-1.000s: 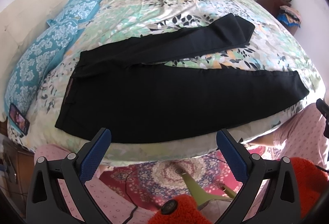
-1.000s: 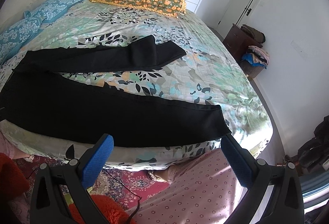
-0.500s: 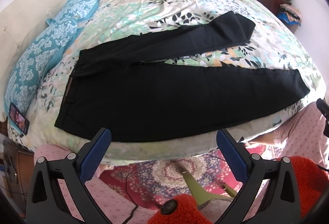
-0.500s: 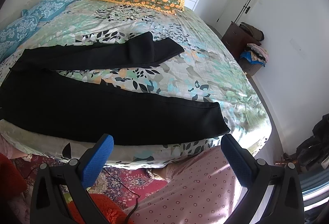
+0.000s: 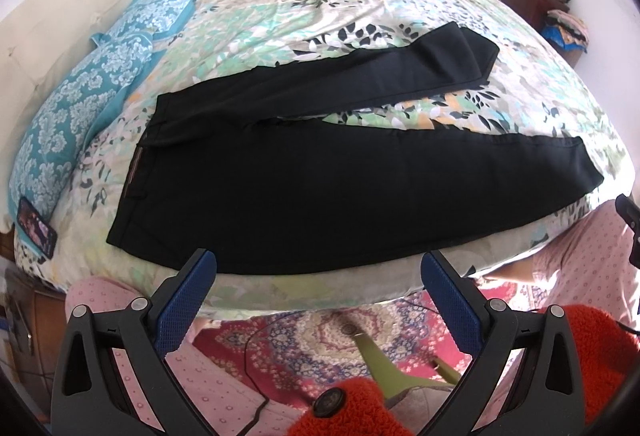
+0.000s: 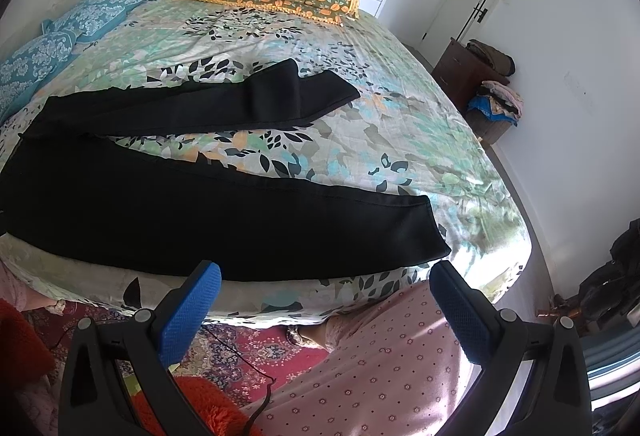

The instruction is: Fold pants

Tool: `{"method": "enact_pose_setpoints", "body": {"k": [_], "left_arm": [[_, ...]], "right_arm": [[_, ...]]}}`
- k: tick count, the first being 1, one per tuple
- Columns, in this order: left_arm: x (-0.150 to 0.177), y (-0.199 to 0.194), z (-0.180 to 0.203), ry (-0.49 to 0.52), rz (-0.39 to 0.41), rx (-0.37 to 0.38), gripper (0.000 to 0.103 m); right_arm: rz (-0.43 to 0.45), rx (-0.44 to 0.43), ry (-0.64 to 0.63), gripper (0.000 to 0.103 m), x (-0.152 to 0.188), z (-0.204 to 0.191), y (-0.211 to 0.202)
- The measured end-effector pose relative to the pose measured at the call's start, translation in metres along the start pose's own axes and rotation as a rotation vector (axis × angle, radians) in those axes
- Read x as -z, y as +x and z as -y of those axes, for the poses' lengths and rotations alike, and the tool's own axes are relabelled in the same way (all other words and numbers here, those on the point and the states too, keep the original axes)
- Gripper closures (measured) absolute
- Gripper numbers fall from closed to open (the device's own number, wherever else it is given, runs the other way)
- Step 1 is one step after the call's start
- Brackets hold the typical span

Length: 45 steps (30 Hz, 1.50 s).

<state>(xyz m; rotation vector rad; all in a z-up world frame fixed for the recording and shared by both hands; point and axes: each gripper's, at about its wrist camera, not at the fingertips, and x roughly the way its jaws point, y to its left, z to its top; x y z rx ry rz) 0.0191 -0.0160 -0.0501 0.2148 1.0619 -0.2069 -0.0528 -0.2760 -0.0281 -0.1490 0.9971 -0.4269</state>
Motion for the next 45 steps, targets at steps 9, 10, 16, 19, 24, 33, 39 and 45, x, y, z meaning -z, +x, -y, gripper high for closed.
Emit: {"method": "enact_pose_setpoints", "body": {"k": [9,10,16,19,24,33,39,45], "left_arm": [[0.0,0.0,0.0,0.002,0.0,0.0,0.001],[0.0,0.0,0.0,0.001,0.0,0.0,0.001],[0.0,0.0,0.0,0.001,0.0,0.0,0.001],[0.0,0.0,0.0,0.0,0.0,0.0,0.001],[0.004,0.003,-0.003,0.001,-0.01,0.01,0.001],[-0.046,-0.002,-0.012,-0.077,0.118,0.111,0.001],[-0.074,0.004,-0.014,-0.12,0.166,0.112,0.001],[-0.081,0.034,-0.021,-0.197,0.103,0.136,0.001]], "right_arm": [[-0.001,-0.001,0.004,0.0,0.001,-0.001,0.0],[-0.001,-0.001,0.004,0.0,0.001,-0.001,0.0],[-0.001,-0.002,0.004,0.0,0.001,-0.001,0.001],[-0.002,-0.002,0.003,0.0,0.001,-0.001,0.001],[-0.011,-0.028,0.005,0.0,0.004,-0.002,0.006],[0.243,-0.412,0.012,0.0,-0.039,-0.004,-0.009],[0.302,-0.655,0.066,0.0,-0.124,0.033,0.054],[0.142,-0.452,0.019,0.0,-0.225,0.079,0.205]]}}
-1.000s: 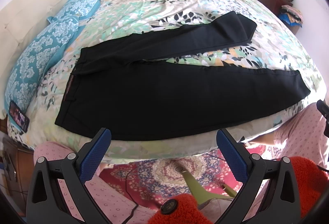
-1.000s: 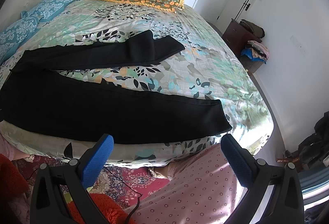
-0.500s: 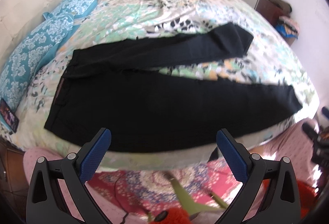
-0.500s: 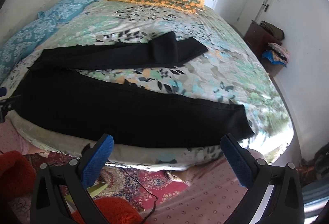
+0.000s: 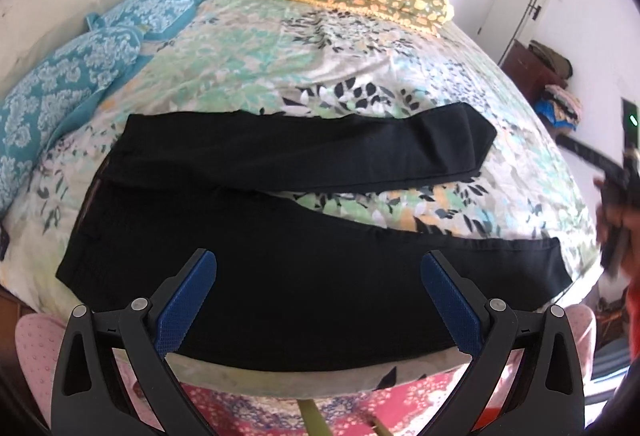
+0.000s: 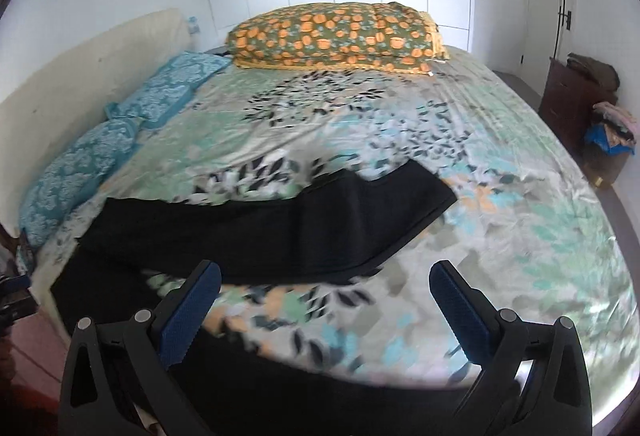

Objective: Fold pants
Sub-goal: 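Grasp the hem of one black trouser leg with the right gripper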

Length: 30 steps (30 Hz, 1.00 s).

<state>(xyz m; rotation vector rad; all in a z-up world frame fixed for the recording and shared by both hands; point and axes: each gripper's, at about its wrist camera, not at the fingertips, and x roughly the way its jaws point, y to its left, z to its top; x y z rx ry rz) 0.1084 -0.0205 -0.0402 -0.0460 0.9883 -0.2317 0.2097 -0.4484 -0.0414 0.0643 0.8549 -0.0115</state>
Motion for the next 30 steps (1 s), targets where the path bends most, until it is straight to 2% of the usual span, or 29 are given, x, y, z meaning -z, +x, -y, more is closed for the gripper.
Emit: {"method": "enact_pose_setpoints", "body": {"k": [4,7,10,14,17,18,19,20,21,22,26,30], "left_arm": [[-0.003,0.021,-0.003,-0.017,-0.029,-0.053,0.001],[-0.004,0.042,-0.006,-0.03,-0.084,-0.084,0.001],[-0.003,0.058,-0.009,-0.03,-0.131,-0.134,0.001],[0.002,0.076,-0.014,-0.041,-0.197,-0.194,0.001],[0.005,0.088,-0.017,-0.05,-0.237,-0.223,0.001],[0.006,0.09,-0.016,-0.049,-0.245,-0.229,0.001],[0.006,0.093,-0.016,-0.047,-0.256,-0.239,0.001],[0.007,0.096,-0.014,-0.043,-0.265,-0.243,0.001],[0.007,0.099,-0.011,-0.037,-0.272,-0.243,0.001],[0.006,0.101,-0.009,-0.032,-0.277,-0.241,0.001],[0.002,0.101,0.003,-0.003,-0.259,-0.209,0.001],[0.006,0.099,0.014,0.018,-0.248,-0.171,0.001]], "right_arm": [[-0.172,0.0,0.018,0.0,-0.06,0.073,0.105],[-0.307,-0.006,0.031,0.003,-0.088,0.104,0.183],[-0.372,-0.023,0.017,0.011,-0.104,0.114,0.243],[-0.444,0.007,-0.055,0.021,-0.111,0.107,0.308],[-0.448,0.015,-0.074,0.023,-0.109,0.107,0.335],[-0.454,-0.001,-0.07,0.027,-0.107,0.109,0.342],[-0.464,-0.033,-0.057,0.038,-0.107,0.111,0.348],[-0.447,-0.055,-0.049,0.042,-0.107,0.112,0.347],[-0.424,-0.075,-0.043,0.061,-0.107,0.114,0.341],[-0.408,-0.091,-0.029,0.089,-0.108,0.118,0.333],[-0.327,-0.074,0.016,0.092,-0.099,0.138,0.268],[-0.286,0.048,0.155,0.092,-0.067,0.185,0.197]]}}
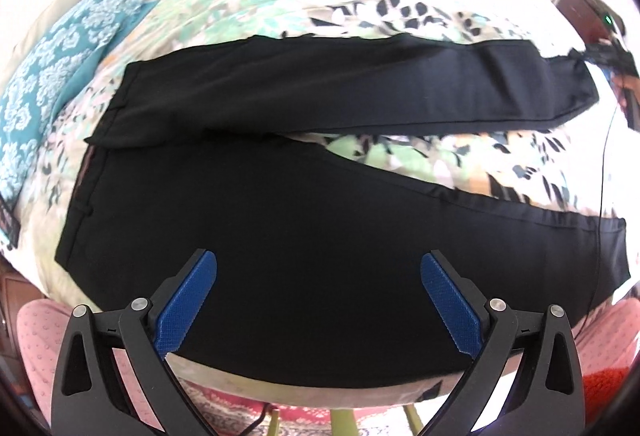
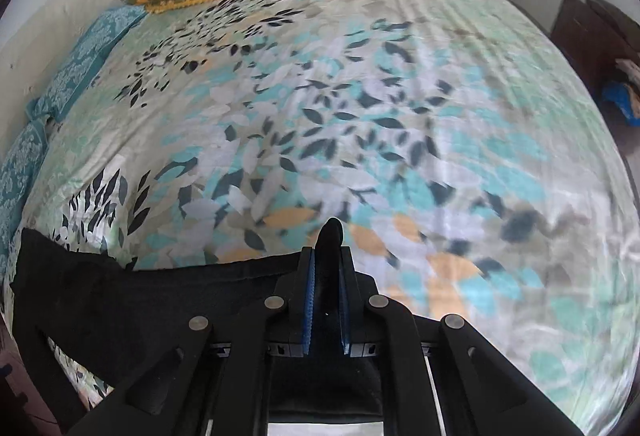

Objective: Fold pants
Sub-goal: 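Grasp the hem of one black trouser leg with the right gripper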

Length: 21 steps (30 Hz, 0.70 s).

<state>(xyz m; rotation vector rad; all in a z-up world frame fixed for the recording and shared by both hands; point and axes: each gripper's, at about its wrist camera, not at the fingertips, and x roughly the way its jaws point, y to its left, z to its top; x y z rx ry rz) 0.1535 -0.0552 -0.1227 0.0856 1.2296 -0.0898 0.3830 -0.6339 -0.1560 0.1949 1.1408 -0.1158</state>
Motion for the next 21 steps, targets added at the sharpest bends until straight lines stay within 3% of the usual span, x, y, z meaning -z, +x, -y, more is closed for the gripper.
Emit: {"method": "enact_pose_setpoints", "body": {"k": [2,5,8,9,10,11,15,17,18,19,20,21], "left_arm": [[0.005,0.0,0.005,0.007,-0.012,0.02,0.001],[0.011,-0.002,0.01,0.01,-0.035,0.038,0.001],[0.013,-0.011,0.007,0.003,-0.023,0.031,0.001],[0.014,-0.015,0.003,-0.005,-0.014,0.018,0.001],[0.014,-0.018,-0.002,-0.015,-0.006,0.01,0.001],[0.014,-0.02,-0.007,-0.027,0.001,0.003,0.001],[0.014,-0.018,-0.027,-0.095,0.011,-0.006,0.001],[0.013,-0.01,-0.029,-0.106,0.003,-0.008,0.001],[0.012,-0.006,-0.03,-0.102,-0.001,-0.01,0.001],[0.012,-0.002,-0.028,-0.094,-0.006,-0.014,0.001],[0.013,0.005,-0.026,-0.078,-0.024,-0.025,0.001],[0.013,0.01,-0.026,-0.069,-0.041,-0.034,0.001]], "right_arm": [[-0.034,0.023,0.111,0.092,0.021,0.029,0.0],[-0.116,0.08,0.161,0.092,0.053,0.04,0.023],[-0.071,0.065,0.22,0.086,0.07,0.043,0.029],[-0.055,0.043,0.247,0.069,0.072,0.048,0.025],[-0.044,0.014,0.277,0.043,0.075,0.054,0.02],[-0.027,-0.01,0.299,0.035,0.079,0.06,0.013],[-0.055,0.002,0.308,0.033,0.101,0.075,-0.006],[-0.1,-0.012,0.237,0.033,0.114,0.062,-0.003],[-0.117,0.02,0.163,0.033,0.121,0.051,0.001],[-0.132,0.11,0.076,0.035,0.127,0.04,0.006],[-0.125,0.206,0.01,0.036,0.133,0.033,0.01],[-0.091,0.247,0.002,0.034,0.137,0.032,0.009]]}}
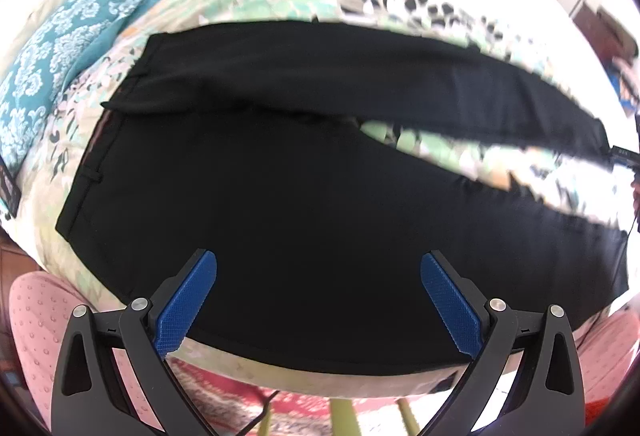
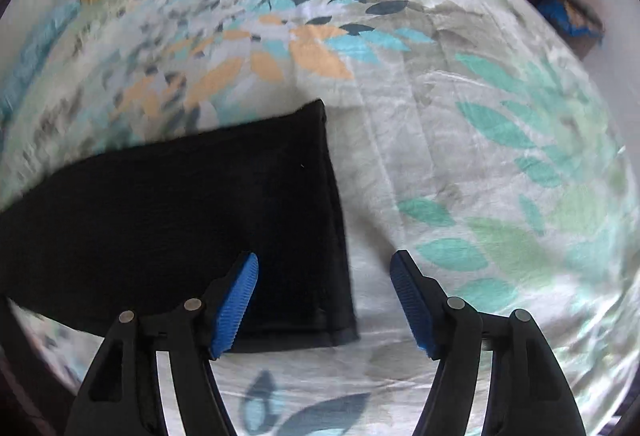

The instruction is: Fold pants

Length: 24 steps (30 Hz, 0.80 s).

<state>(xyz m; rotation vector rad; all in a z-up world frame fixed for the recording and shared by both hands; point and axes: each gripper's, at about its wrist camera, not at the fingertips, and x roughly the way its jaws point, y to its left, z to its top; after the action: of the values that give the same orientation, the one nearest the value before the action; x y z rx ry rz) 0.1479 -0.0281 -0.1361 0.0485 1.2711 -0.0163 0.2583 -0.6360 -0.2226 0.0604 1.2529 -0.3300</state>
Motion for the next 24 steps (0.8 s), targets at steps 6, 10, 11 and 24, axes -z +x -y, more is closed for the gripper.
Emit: {"method": "enact_pose_setpoints", "body": {"k": [6,10,11,24], "left_arm": [[-0.031,0.024,-0.055,-0.009,0.102,-0.117,0.001],[-0.041,0.072,-0.106,-0.068,0.065,-0.221,0.001],[-0.037,0.085,-0.111,-0.061,0.025,-0.236,0.001],[0.021,0.067,-0.071,0.068,0.063,-0.042,0.001]], "right_arm": [[0.101,0.071,0.179,0.026,0.021,0.01,-0.041],[0.157,-0.099,0.135,0.026,0.056,-0.038,-0.095],[0.156,-0.147,0.119,0.026,0.071,-0.052,-0.107],[0.067,-0.471,-0.07,0.023,0.223,-0.27,-0.163]]}}
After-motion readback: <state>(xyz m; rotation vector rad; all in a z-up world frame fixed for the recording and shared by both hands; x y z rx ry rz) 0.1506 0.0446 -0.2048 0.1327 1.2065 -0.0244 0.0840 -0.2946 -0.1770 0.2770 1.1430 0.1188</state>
